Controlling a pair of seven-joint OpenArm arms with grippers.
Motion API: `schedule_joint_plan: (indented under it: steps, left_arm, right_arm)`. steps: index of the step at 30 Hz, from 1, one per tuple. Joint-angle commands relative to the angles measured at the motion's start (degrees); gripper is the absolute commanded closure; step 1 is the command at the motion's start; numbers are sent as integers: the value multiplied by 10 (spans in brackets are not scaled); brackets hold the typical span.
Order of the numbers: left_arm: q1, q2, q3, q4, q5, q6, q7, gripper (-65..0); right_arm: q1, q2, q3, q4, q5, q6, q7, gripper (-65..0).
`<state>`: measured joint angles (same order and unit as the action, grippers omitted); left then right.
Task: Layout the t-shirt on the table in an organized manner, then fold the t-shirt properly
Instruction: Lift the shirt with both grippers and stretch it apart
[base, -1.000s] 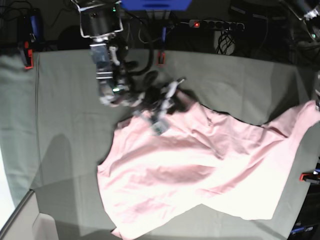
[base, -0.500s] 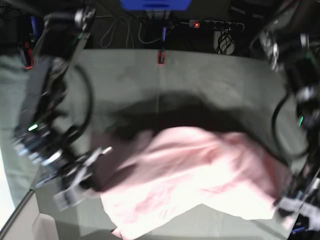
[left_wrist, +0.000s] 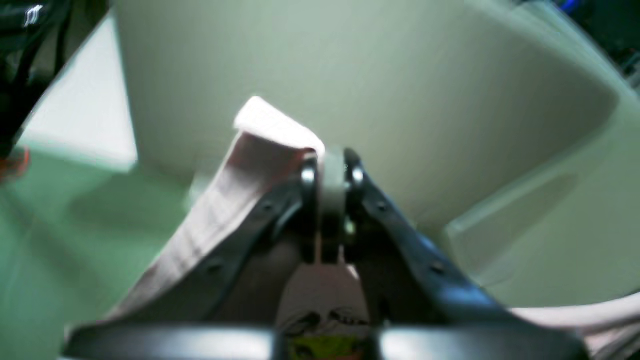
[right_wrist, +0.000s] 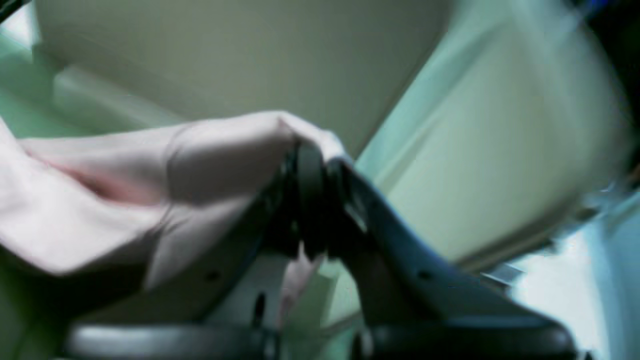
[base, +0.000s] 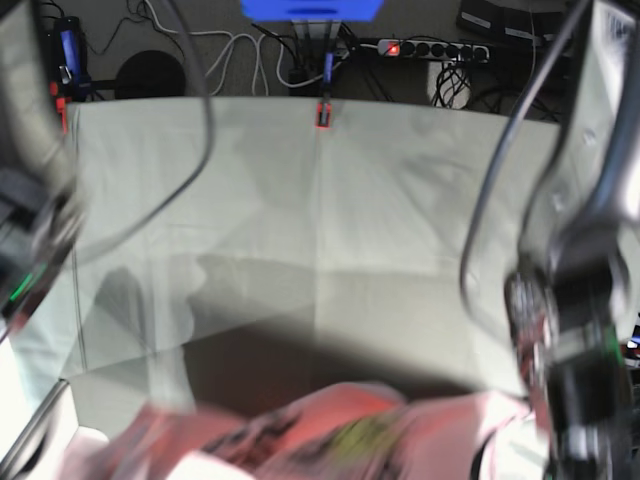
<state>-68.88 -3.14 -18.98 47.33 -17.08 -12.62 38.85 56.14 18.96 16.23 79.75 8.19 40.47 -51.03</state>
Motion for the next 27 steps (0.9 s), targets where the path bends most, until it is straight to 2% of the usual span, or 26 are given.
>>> schedule_joint_plan:
  steps: [1,4,6,8,11,14,17,21,23,27]
  left_arm:
    - [-49,-2,0,2,-6,-2,-18,0]
    - [-61,8,-1,-4,-7,-2,-19,0]
    - [-61,8,-1,-3,-7,-2,-14,0]
    - [-61,8,-1,-3,-7,-2,-14,0]
    - [-51,5,-3,8,-7,-2,0,0]
    - [22,-5,-4,74,-8,-2,31,0]
    - [113,-17,-1,151,-8,-2,51,0]
    - [227,-25,-8,262,-8,-2,85,0]
    - [302,-47,-36,325,-12,-4,102,0]
    - [418,-68,-92,379,-52,-6,118,0]
  right_arm:
    - [48,16,1,-7,3,-5,21,0]
    - [105,32,1,-35,3,-5,29,0]
    - [113,35,1,-35,3,-5,25,0]
    - [104,35,2,-34,3,-5,25,0]
    - [34,35,7,-15,6,-5,25,0]
    - [-69,26,25,45,6,-5,31,0]
    - [-157,-8,27,99,6,-5,34,0]
    - [-268,-35,28,146,6,-5,61,0]
    - [-328,-52,38,179,6,-5,63,0]
    - [-412,-78,54,188,6,-5,68,0]
